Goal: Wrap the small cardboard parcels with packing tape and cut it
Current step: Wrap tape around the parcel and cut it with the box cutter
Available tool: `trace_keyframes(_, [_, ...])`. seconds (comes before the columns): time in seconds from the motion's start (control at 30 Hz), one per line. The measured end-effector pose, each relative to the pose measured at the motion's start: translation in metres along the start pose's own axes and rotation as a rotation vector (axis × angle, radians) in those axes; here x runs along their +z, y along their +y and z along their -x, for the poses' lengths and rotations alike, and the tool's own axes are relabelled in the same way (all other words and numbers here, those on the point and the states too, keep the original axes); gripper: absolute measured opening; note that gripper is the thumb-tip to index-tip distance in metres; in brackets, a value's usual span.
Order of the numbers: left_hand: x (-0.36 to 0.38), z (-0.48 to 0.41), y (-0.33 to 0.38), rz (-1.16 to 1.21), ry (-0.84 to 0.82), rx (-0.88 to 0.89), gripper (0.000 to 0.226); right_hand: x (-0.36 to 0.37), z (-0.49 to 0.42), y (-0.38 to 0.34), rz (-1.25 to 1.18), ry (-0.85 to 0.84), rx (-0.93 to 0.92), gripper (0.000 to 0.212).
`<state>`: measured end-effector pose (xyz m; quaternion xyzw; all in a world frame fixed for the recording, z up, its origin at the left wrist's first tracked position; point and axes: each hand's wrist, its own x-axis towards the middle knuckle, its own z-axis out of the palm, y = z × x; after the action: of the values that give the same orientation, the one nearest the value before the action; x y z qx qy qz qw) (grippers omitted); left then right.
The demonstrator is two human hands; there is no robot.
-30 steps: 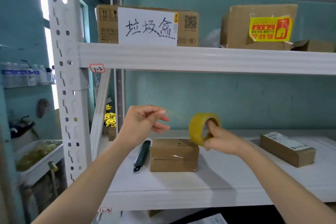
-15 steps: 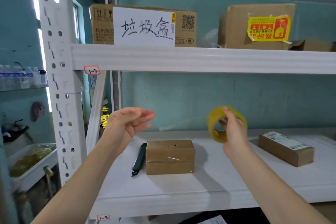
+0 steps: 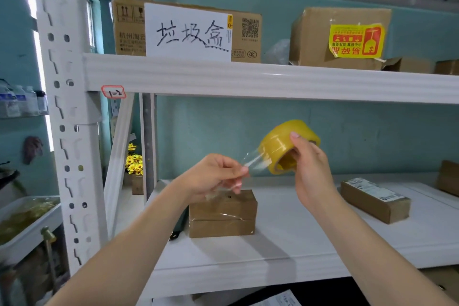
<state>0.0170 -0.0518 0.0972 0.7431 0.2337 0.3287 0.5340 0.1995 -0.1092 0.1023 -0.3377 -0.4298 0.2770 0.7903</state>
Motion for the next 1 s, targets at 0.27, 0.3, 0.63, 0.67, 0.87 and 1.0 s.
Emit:
trace_keyframes(0.27, [-0.005, 0.024, -0.001, -0.248, 0.141, -0.108, 0.017, -0.017, 0.001, 0.011, 0.347, 0.058, -0.100, 0.039])
trace_keyframes(0.3, [-0.003, 0.024, 0.000, -0.354, 0.198, -0.104, 0.024, -0.019, -0.001, 0.015, 0.440, 0.061, -0.096, 0.039])
trace_keyframes(0.63, [-0.027, 0.035, 0.011, -0.321, 0.372, -0.169, 0.017, -0.003, 0.006, 0.022, 1.258, 0.171, -0.234, 0.046])
trace_keyframes(0.67, [-0.031, 0.036, 0.012, -0.356, 0.437, -0.175, 0.018, -0.003, 0.007, 0.024, 1.315, 0.183, -0.275, 0.044])
trace_keyframes(0.87, [-0.042, 0.036, 0.018, -0.412, 0.522, -0.139, 0.014, -0.008, -0.006, 0.037, 0.638, 0.164, -0.173, 0.016])
trace_keyframes(1.0, [-0.041, 0.037, 0.008, -0.162, 0.467, -0.190, 0.011, -0.005, -0.013, 0.042, -0.205, 0.140, 0.284, 0.011])
